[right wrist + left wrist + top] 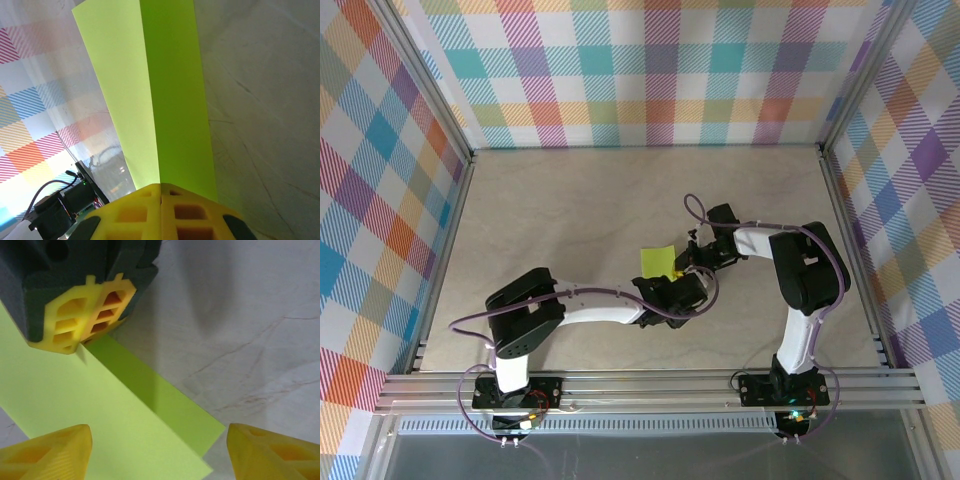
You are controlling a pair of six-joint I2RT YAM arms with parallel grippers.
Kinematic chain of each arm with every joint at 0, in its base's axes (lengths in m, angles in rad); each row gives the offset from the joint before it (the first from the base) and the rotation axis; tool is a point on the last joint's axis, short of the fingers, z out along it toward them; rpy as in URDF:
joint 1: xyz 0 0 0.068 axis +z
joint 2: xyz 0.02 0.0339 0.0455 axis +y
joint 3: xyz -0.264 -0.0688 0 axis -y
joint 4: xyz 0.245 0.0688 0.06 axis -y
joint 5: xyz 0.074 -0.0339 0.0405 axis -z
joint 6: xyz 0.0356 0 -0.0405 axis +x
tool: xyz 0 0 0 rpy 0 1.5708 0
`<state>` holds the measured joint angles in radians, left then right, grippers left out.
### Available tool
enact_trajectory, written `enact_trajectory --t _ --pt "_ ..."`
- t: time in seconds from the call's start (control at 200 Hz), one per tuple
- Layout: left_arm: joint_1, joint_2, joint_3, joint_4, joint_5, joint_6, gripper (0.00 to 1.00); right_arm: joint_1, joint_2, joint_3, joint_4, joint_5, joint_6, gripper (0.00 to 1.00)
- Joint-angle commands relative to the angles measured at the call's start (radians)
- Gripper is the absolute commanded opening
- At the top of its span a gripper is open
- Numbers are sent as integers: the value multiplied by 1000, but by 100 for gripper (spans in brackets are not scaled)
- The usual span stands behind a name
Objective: Fold a paper plane with a square sheet of paper (fold left side to right side)
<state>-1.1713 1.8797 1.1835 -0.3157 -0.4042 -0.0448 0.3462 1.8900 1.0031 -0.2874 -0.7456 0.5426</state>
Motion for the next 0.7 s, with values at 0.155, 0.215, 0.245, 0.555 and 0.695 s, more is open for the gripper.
enact_trajectory --t 0.155,0.215,0.245,0.555,0.695 --pt "-11 9 20 -13 -18 17 49 -5 14 8 7 -23 8 2" --pt "-12 1 12 -7 -15 16 40 -4 17 12 6 -23 5 2" --pt "-11 -3 8 -4 -14 15 36 -4 17 14 4 -23 6 2" --pt "-9 -20 1 -2 -21 3 0 -5 -7 42 20 -45 8 7" --pt "8 -58 -24 17 24 -25 0 -16 -52 49 52 -56 13 19"
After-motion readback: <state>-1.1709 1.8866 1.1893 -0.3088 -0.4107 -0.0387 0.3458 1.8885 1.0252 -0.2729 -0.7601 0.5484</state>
